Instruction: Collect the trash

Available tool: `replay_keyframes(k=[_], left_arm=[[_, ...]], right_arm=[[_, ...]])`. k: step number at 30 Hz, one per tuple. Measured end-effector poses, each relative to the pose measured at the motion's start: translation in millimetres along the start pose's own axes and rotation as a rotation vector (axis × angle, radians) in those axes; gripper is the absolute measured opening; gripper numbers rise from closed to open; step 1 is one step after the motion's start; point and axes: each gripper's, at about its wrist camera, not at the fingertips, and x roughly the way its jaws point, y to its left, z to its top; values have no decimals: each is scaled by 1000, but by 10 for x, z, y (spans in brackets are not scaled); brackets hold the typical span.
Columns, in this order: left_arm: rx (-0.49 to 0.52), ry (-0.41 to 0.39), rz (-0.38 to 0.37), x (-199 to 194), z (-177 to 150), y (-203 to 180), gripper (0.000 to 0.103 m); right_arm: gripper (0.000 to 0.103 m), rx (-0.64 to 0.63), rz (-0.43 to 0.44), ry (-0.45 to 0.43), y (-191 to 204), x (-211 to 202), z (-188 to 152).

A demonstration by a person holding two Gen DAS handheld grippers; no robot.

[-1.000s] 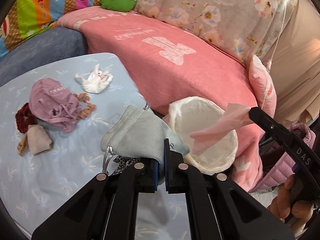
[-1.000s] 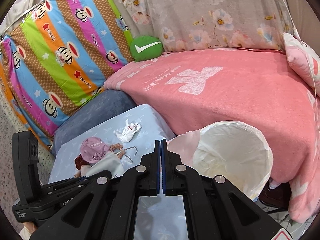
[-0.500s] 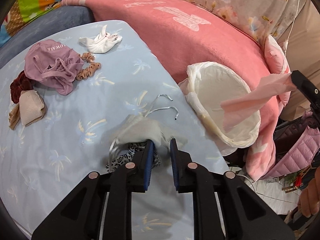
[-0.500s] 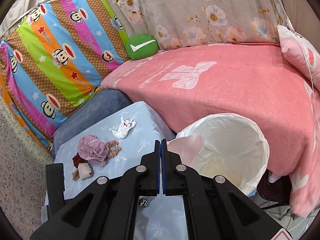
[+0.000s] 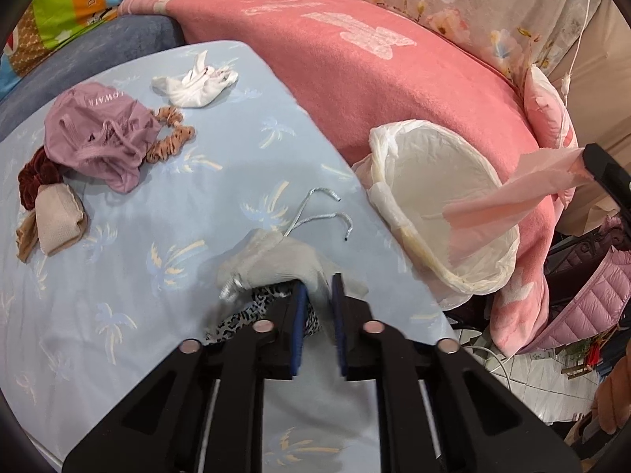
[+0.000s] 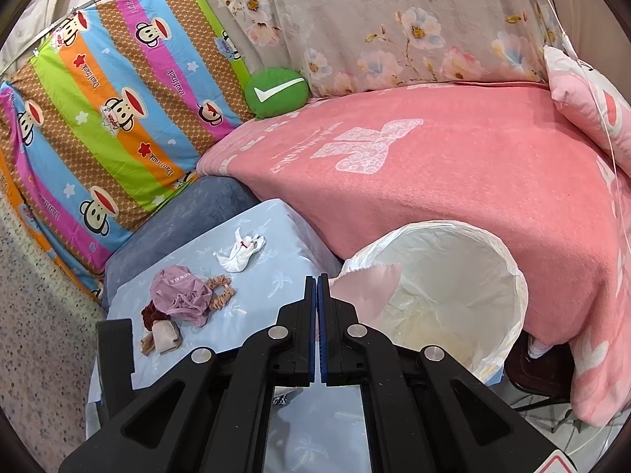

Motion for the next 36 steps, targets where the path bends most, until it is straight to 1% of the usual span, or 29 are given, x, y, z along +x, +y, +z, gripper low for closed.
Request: replay_keyframes(k=[6, 11, 15, 17, 18, 19, 20, 22, 23, 26, 29, 32, 33, 34, 35, 36], left_arm=[[44, -69, -31, -184, 191, -191, 7], [106, -116, -67, -272, 372, -467, 7], [135, -135, -51, -295, 396, -555, 7], [133, -117, -33, -267, 333, -513, 9], [132, -106, -23, -247, 292, -484, 12], [132, -97, -6, -223, 242, -453, 23], [135, -95, 16, -194, 179, -408, 39], [140, -105, 52, -180, 75, -328, 57], [145, -110, 67, -172, 27, -289, 59], [198, -98, 117, -46, -75, -179, 59], [248, -79, 160, 114, -80, -97, 59], [264, -64, 170, 262, -65, -19, 57], [257, -45, 164, 319, -51, 11, 56], [250, -29, 149, 366, -52, 28, 50], [245, -17, 149, 406, -59, 39, 43], [242, -5, 143, 443, -68, 51, 41]], right_arm=[[1, 11, -8, -8, -79, -28, 4], [1, 27, -23, -11, -194, -33, 18], [1, 35, -30, -10, -251, -47, 13], [1, 35, -30, -4, -263, -44, -10], [1, 36, -27, 0, -268, -38, -11], [1, 36, -24, 5, -268, -35, -25], [1, 33, -23, 8, -266, -36, -42], [1, 26, -18, 16, -254, -30, -70], [1, 23, -17, 20, -248, -27, -88], [1, 23, -15, 32, -244, 2, -135], [1, 23, -13, 48, -231, 63, -176], [1, 20, -13, 63, -208, 132, -193], [1, 19, -13, 66, -206, 152, -195], [1, 18, -14, 71, -201, 179, -200], [1, 15, -15, 75, -196, 204, -202], [1, 13, -17, 80, -194, 229, -204]])
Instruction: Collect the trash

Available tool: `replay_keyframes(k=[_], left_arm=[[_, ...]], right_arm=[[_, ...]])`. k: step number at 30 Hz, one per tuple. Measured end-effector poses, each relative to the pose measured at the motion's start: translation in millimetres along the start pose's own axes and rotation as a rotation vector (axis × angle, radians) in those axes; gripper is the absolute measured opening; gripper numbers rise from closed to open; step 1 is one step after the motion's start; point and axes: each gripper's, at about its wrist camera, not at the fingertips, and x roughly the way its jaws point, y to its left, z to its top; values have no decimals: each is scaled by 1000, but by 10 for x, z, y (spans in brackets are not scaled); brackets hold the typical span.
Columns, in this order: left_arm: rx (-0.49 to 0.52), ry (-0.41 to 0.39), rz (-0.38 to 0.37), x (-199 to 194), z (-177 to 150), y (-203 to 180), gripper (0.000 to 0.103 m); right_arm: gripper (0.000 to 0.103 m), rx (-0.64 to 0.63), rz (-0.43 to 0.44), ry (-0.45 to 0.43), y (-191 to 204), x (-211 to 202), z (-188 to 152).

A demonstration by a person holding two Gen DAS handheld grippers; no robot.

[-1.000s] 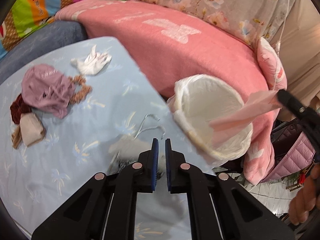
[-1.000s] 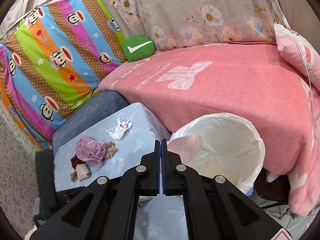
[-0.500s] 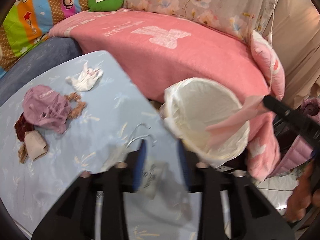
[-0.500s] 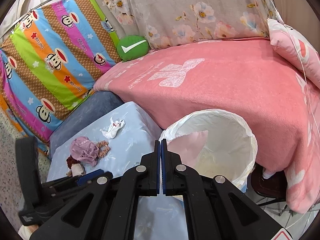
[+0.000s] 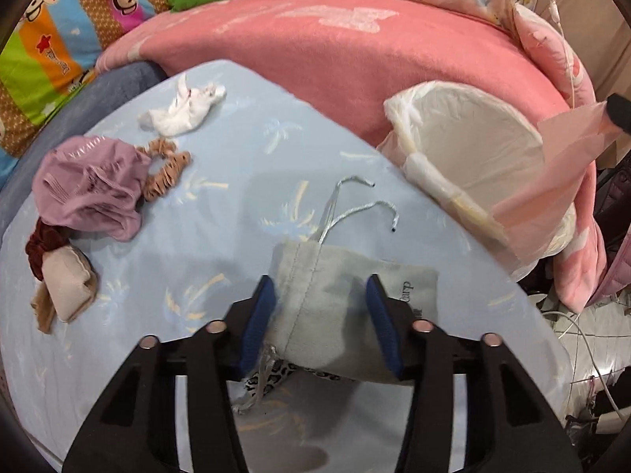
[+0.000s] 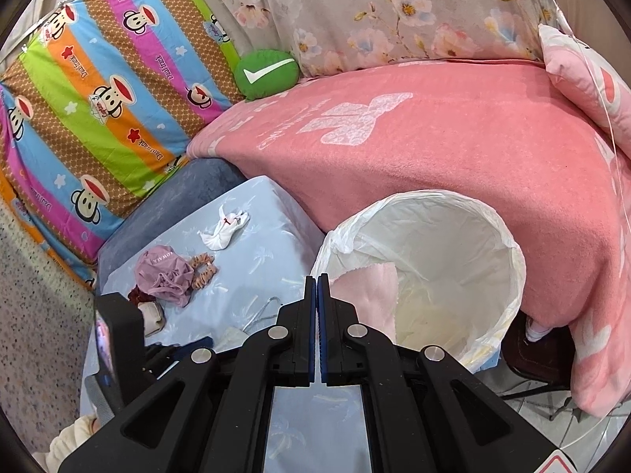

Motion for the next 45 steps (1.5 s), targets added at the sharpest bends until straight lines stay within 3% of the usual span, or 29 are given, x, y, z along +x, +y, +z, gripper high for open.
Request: replay_keyframes(k=[5, 7, 11, 20, 28, 39, 40, 43, 45], left_arm=[[-65, -1, -60, -56, -6, 36, 14], [-86, -6, -78, -125, 17, 56, 11], [-128, -32, -121, -271, 110, 98, 10], [-104, -133, -163, -641, 403, -106, 10], [-69, -177, -231, -666, 708, -401, 10], [-51, -161, -273, -387, 982, -782, 12], [-57, -158, -279, -362, 993, -793, 20], [-77, -176, -257, -354, 1000, -802, 64], [-76, -200, -242, -388, 998, -804, 67]], right_arm=[[1, -4, -4, 14, -4, 76, 31], [1, -7, -4, 12, 10, 84, 46], [1, -12, 0, 8, 33, 90, 61], [1, -17, -2, -18, 26, 37, 147], [1, 5, -38, -44, -154, 1, 250], [4, 42, -102, -52, -503, 76, 369], [5, 48, -111, -57, -528, 81, 373], [15, 65, -120, -53, -570, 95, 373], [23, 74, -127, -58, -597, 83, 368]])
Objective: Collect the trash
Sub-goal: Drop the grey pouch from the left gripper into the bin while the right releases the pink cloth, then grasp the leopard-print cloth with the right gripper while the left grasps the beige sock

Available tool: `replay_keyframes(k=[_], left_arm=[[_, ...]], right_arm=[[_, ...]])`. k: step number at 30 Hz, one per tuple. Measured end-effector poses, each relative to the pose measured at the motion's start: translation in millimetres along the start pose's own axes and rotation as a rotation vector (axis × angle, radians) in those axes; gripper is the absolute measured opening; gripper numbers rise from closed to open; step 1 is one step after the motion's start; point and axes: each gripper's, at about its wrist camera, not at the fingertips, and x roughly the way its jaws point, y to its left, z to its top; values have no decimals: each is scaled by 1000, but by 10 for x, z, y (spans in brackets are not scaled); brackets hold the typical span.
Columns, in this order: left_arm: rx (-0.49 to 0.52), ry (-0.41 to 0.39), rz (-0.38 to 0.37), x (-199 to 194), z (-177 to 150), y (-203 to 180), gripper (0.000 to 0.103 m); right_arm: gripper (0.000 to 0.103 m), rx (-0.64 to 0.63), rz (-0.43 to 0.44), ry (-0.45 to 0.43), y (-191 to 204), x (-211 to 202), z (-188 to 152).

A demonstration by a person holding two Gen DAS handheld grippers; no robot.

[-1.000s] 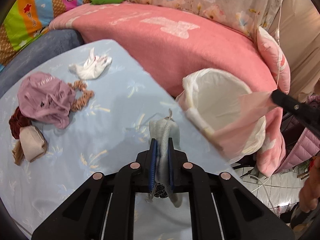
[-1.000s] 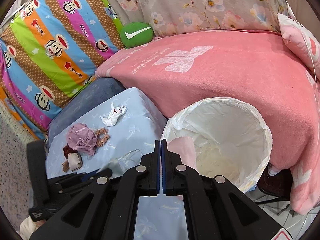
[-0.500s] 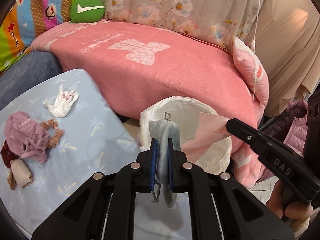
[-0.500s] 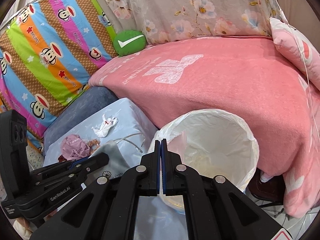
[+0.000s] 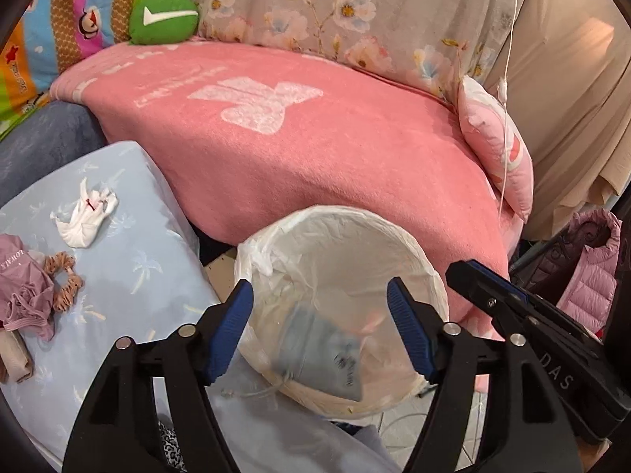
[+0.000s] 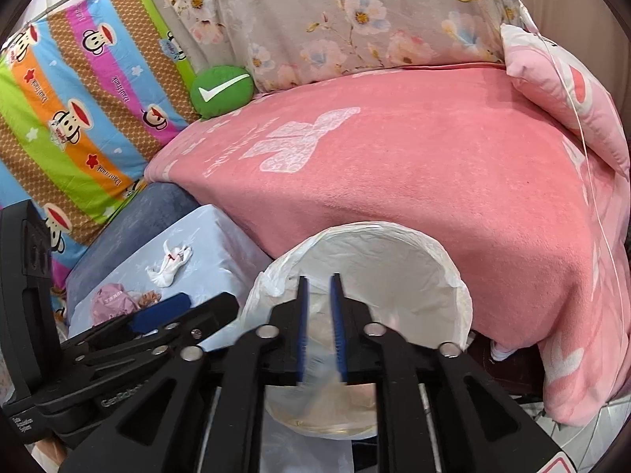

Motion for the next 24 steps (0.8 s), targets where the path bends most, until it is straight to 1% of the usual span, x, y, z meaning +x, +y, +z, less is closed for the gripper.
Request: replay_keyframes(k=[1, 6, 12, 16, 19, 24], left_arm=[[5, 4, 2, 0, 4, -3, 67], [-1, -2, 29, -68, -26, 52, 67], [-17, -6, 72, -208, -135, 201, 67], [-37, -7, 113, -311, -235, 340, 67], [-51, -4, 142, -406, -319, 465, 67], [-82, -4, 207, -573, -462, 709, 68]], right_arm=[[24, 1, -2, -1, -2, -9, -2], [24, -7, 3, 2, 30, -47, -23], [25, -35, 21, 14, 198, -94, -100], [29, -68, 43, 30, 409, -118, -205], [29, -100, 63, 51, 581, -115, -311], [32, -141, 90, 90, 851, -69, -493]])
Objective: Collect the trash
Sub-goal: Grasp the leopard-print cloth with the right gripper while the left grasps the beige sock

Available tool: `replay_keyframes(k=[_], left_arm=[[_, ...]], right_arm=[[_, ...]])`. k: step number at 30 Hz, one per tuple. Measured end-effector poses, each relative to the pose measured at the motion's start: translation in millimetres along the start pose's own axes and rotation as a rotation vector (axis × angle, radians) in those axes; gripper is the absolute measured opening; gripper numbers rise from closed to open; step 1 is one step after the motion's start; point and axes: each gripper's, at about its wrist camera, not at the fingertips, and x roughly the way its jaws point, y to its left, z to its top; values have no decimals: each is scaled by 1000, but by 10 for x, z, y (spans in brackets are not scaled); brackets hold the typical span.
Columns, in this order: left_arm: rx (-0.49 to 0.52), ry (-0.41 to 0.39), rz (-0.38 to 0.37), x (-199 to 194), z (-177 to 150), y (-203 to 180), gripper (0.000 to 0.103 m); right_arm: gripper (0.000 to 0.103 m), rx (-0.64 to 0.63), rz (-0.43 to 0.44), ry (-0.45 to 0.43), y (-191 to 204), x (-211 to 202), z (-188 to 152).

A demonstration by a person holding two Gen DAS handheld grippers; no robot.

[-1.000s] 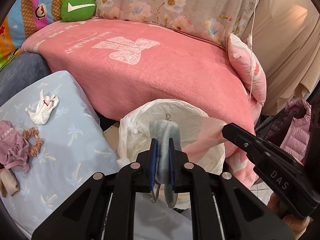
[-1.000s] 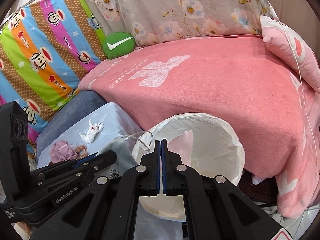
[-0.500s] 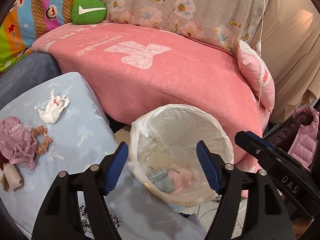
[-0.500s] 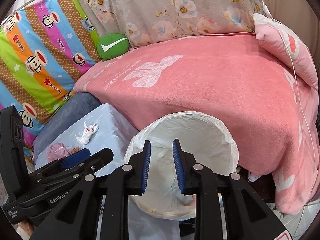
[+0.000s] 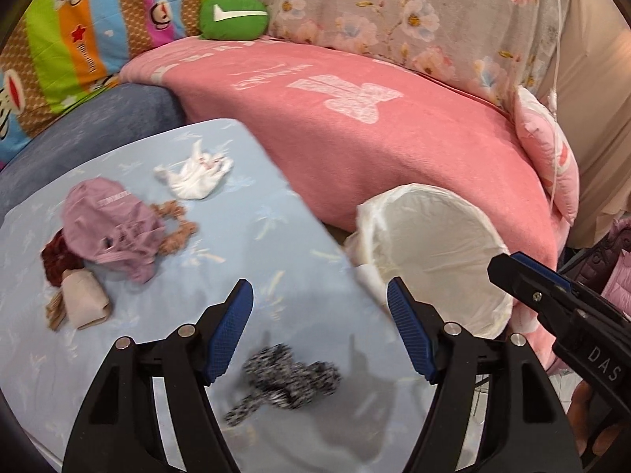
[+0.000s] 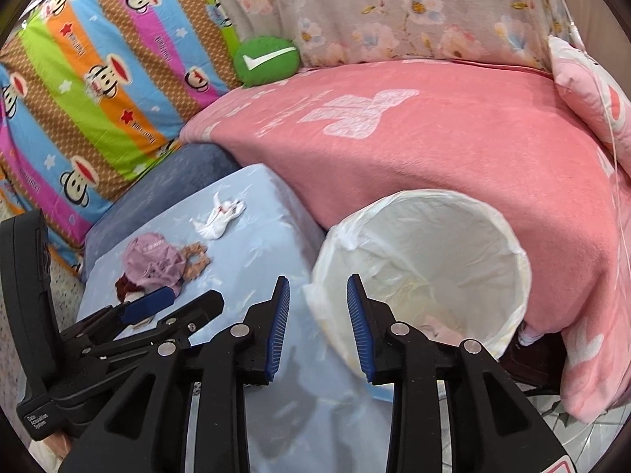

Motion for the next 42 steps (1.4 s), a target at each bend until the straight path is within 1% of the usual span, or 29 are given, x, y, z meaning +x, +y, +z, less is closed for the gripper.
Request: replay_keyframes(k=[5, 7, 12, 16, 24, 26, 27, 28, 29, 31, 32, 34, 38, 42], left_arm=[[-42, 1, 55, -111, -118, 294, 68], [-56, 0, 75, -153, -161, 406, 68], [-87, 2, 126, -233, -289, 672, 68], [-111, 10, 169, -270, -402, 891, 76], [-179, 31, 240, -322, -590, 1329, 77], [-204, 33, 258, -326, -613, 1449, 81], [-215, 33, 266, -329, -625, 1501, 82], [-228, 34, 274, -329, -636, 1565, 82], [-238, 37, 278, -325, -642, 1613, 82], [-260, 40, 289, -319, -655, 1727, 82], [-270, 40, 292, -317, -656, 1773, 82], [-290, 38, 299, -314, -659, 1865, 82], [-316, 39, 298, -273, -633, 1987, 82], [-337, 41, 288, -199, -573, 2072, 82]], right_arm=[[34, -49, 21, 35, 275, 91, -131], [39, -68, 24, 49, 382, 139, -190], [47, -99, 36, 85, 587, 288, -328], [51, -115, 48, 124, 722, 477, -463], [51, -130, 59, 217, 877, 871, -676], [45, -136, 64, 240, 918, 955, -718], [38, -142, 62, 248, 937, 992, -730], [33, -150, 59, 258, 955, 1027, -756], [31, -154, 57, 266, 973, 1056, -770], [19, -159, 55, 283, 997, 1114, -801], [16, -161, 54, 292, 1008, 1139, -814], [5, -161, 54, 306, 1030, 1185, -823], [3, -178, 54, 301, 1133, 1196, -791], [2, -198, 76, 262, 1304, 1134, -635]])
